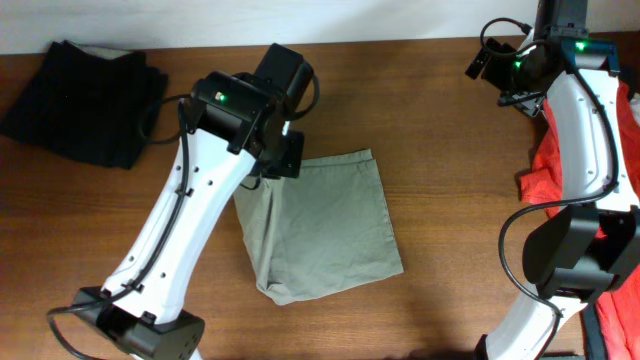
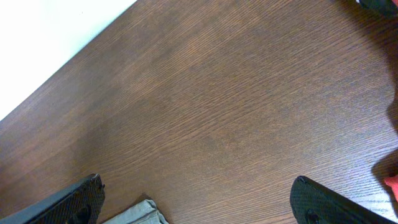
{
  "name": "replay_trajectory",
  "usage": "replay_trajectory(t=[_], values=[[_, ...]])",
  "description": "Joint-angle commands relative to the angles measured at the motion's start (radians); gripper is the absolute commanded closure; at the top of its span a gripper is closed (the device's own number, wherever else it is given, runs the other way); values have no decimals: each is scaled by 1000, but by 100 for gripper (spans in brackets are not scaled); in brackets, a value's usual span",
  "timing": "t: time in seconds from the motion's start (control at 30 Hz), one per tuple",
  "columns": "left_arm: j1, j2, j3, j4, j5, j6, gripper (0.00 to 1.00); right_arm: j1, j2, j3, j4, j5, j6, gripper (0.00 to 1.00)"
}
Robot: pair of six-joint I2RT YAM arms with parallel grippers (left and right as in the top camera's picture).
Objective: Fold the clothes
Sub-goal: 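Fold the left edge rightward over the shorts with the left gripper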
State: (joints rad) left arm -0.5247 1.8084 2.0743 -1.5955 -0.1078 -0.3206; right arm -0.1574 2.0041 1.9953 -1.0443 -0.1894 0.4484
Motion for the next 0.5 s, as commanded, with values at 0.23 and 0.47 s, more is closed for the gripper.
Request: replay_trajectory(t=[0.23,0.47], values=[[-175,95,-18,101,67,23,100,-1,4,17,17,-10,26,1],[-262,224,-18,186,226,91,100,1,19,17,15,-8,-79,1]])
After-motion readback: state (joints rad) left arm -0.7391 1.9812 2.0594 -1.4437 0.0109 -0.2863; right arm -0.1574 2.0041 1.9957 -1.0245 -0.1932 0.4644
